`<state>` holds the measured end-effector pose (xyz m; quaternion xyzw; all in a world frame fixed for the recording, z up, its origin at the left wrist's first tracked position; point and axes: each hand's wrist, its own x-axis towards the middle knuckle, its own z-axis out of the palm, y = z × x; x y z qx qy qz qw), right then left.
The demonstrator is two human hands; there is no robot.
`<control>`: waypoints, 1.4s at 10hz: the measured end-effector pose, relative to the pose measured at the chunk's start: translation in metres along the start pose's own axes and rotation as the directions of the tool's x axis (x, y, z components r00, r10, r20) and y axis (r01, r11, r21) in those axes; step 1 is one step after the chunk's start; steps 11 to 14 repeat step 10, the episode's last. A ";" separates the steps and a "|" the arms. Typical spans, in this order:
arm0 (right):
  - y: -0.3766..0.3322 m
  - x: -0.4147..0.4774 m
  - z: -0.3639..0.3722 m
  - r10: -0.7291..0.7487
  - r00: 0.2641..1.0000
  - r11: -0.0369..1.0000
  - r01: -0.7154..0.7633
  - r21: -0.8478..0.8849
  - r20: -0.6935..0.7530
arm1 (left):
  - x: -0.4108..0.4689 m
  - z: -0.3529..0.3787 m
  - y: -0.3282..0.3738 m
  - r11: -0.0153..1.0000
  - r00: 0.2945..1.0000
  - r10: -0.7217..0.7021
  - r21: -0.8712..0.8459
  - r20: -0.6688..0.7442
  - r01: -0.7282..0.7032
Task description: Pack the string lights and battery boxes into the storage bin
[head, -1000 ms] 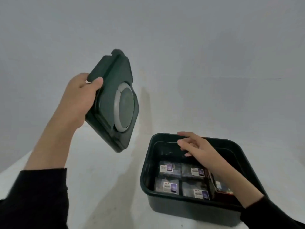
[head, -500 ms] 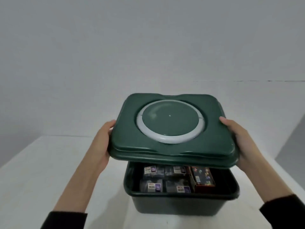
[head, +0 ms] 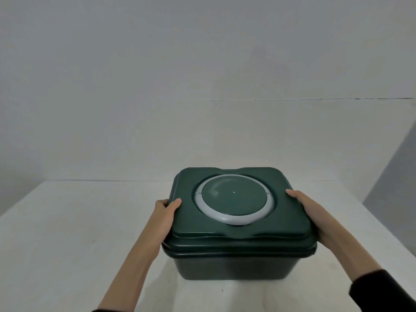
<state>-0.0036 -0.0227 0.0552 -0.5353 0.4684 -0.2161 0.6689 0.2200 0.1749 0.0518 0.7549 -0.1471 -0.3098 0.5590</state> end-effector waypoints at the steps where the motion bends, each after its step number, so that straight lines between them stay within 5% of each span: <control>1: 0.001 0.001 0.003 0.002 1.000 1.000 -0.002 -0.022 -0.009 | 0.000 -0.001 -0.003 1.000 1.000 -0.015 0.005 -0.014 0.015; 9: 0.017 0.007 -0.004 0.059 0.998 0.996 -0.061 -0.066 -0.028 | -0.005 -0.002 -0.021 0.993 1.000 -0.022 -0.113 -0.009 0.021; 10: 0.024 0.008 -0.006 -0.086 0.992 0.985 0.070 -0.157 -0.097 | -0.017 -0.006 -0.028 0.997 0.996 0.059 -0.047 -0.068 -0.063; 14: 0.024 0.008 -0.006 -0.086 0.992 0.985 0.070 -0.157 -0.097 | -0.017 -0.006 -0.028 0.997 0.996 0.059 -0.047 -0.068 -0.063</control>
